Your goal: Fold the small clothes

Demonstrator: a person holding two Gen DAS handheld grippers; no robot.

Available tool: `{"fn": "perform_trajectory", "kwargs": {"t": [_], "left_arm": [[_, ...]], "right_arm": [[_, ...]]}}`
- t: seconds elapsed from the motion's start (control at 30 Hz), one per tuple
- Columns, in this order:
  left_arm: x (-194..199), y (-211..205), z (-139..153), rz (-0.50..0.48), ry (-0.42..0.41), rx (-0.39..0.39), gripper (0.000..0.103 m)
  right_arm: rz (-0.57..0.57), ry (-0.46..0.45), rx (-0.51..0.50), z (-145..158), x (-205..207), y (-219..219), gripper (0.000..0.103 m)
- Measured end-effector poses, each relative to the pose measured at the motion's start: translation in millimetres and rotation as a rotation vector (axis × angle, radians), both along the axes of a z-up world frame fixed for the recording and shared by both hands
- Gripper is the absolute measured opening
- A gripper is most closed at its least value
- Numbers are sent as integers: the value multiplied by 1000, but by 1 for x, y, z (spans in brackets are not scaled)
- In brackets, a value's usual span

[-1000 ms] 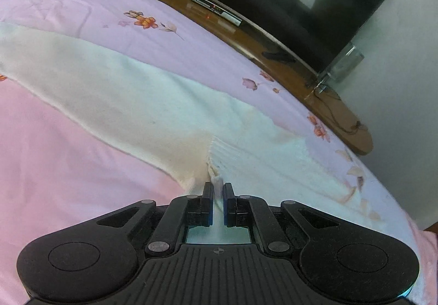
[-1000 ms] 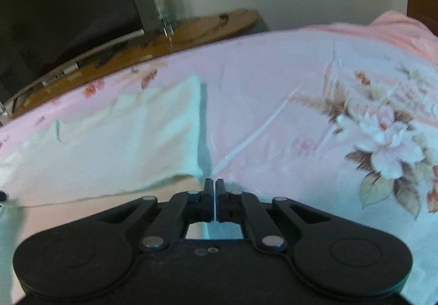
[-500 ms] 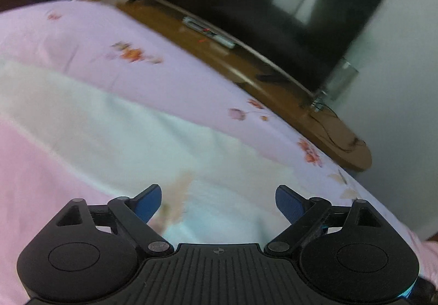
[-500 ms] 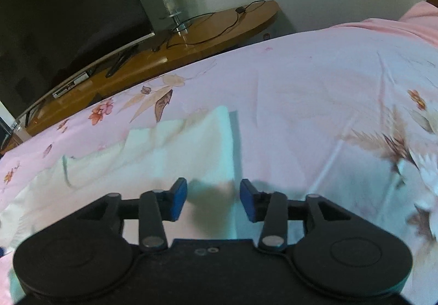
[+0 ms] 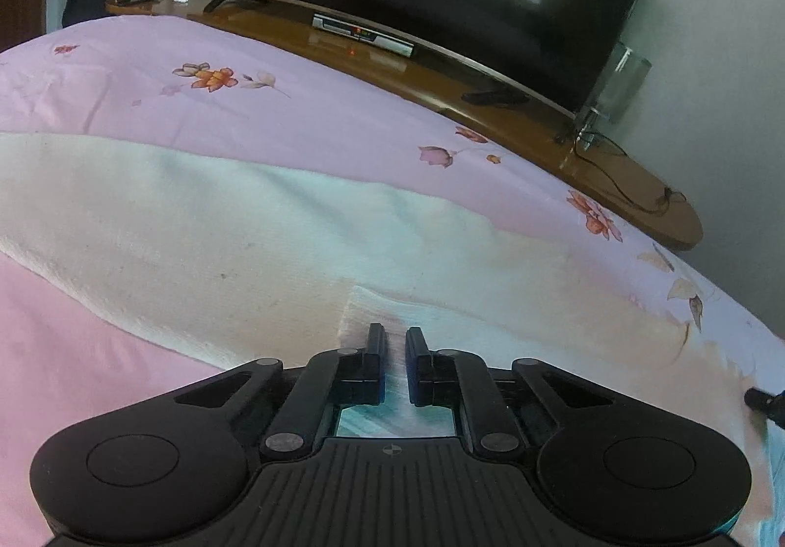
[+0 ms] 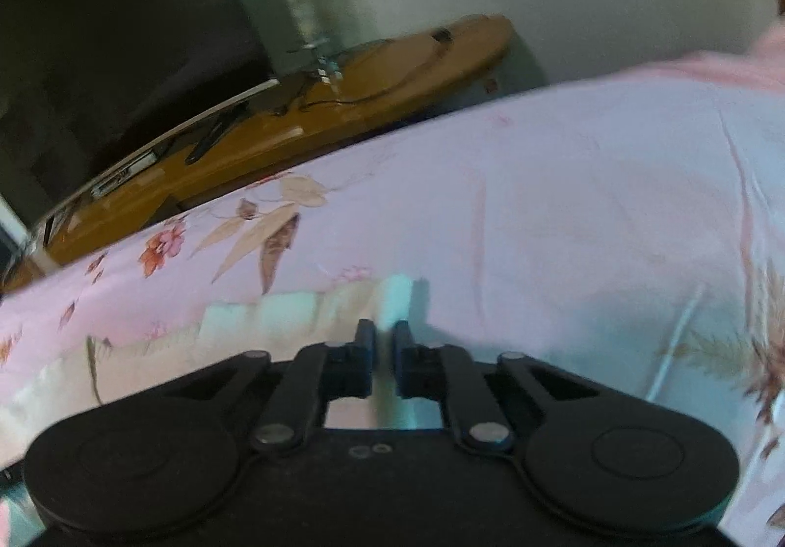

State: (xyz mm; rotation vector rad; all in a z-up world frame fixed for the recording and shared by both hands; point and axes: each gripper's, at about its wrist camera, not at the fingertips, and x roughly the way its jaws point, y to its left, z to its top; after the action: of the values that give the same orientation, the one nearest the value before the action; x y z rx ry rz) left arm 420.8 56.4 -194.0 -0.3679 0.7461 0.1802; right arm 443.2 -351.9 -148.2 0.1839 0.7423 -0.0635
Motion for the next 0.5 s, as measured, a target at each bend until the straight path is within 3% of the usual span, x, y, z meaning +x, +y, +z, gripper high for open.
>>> {"fn": "perform_trajectory", "kwargs": {"t": [0.03, 0.2, 0.27, 0.3, 0.37, 0.4, 0.43, 0.5], "left_arm": [[0, -1, 0, -5, 0, 10, 11], [-1, -7, 8, -31, 14, 54, 11], [-8, -7, 16, -39, 20, 48, 11], [-12, -5, 19, -44, 24, 31, 13], [-21, 1, 24, -54, 50, -7, 42], [-26, 4, 26, -52, 59, -20, 77], [-34, 7, 29, -32, 57, -17, 96], [-53, 16, 39, -2, 9, -2, 98]], "right_arm": [[-14, 15, -58, -5, 2, 0, 8], [-28, 5, -22, 1, -1, -7, 11], [-47, -29, -3, 13, -13, -6, 25], [-44, -44, 8, 19, -20, -4, 28], [6, -43, 37, 28, -35, 6, 28], [37, -32, 36, 31, -44, 14, 28], [71, -22, 27, 33, -52, 25, 28], [125, -15, 18, 36, -71, 45, 29]]}}
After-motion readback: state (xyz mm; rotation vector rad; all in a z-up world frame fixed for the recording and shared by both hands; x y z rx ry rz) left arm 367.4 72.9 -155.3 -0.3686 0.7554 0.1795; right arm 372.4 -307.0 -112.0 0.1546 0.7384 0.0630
